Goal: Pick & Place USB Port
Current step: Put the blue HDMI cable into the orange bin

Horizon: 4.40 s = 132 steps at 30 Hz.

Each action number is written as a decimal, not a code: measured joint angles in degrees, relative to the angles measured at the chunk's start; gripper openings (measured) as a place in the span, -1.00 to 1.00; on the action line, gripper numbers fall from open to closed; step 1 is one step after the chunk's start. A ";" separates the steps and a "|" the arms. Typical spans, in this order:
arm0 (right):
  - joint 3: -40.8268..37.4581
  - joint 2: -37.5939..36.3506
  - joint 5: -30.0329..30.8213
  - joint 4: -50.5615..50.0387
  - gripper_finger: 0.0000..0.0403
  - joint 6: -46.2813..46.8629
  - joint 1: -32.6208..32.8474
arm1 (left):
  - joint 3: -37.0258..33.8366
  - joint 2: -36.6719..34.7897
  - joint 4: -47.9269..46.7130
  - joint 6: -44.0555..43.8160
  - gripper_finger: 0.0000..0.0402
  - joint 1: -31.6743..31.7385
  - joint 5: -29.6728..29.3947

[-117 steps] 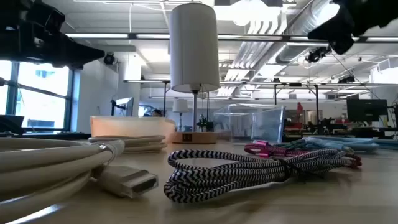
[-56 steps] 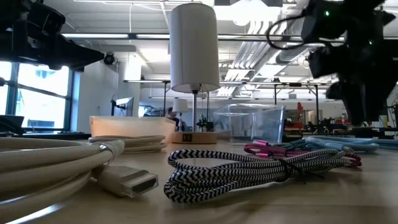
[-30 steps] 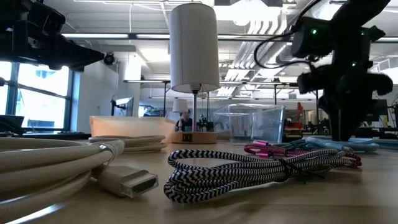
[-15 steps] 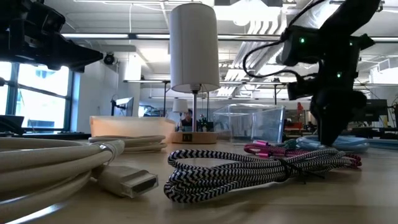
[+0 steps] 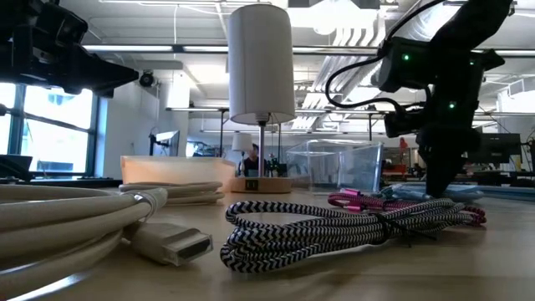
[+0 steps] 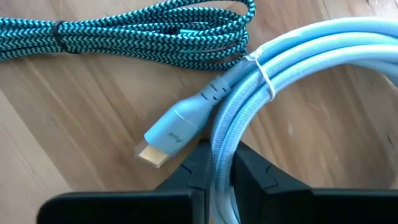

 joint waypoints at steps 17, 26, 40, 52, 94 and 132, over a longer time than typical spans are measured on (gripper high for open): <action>11.71 -11.61 -0.99 -6.70 -0.85 7.91 10.86 | 0.00 0.00 2.85 -5.97 -0.70 0.00 0.20; 24.97 -13.85 -3.13 -8.09 -0.85 -2.14 11.07 | 4.44 -0.09 9.06 -5.32 -0.70 -0.02 0.24; 34.90 -12.81 -13.12 5.53 -0.85 -18.15 5.60 | 12.88 0.71 10.62 6.57 -0.70 -0.02 2.02; 39.81 -12.79 -21.48 10.65 -0.85 -19.64 5.61 | 17.42 7.50 10.61 3.31 -0.26 -0.02 2.78; 39.84 2.45 -65.10 53.52 -0.85 0.14 5.37 | 63.30 67.52 11.84 -9.21 0.02 0.00 33.76; 39.80 2.56 -65.31 50.21 -0.85 -2.64 2.92 | 63.78 71.40 12.46 -5.62 0.01 0.42 37.97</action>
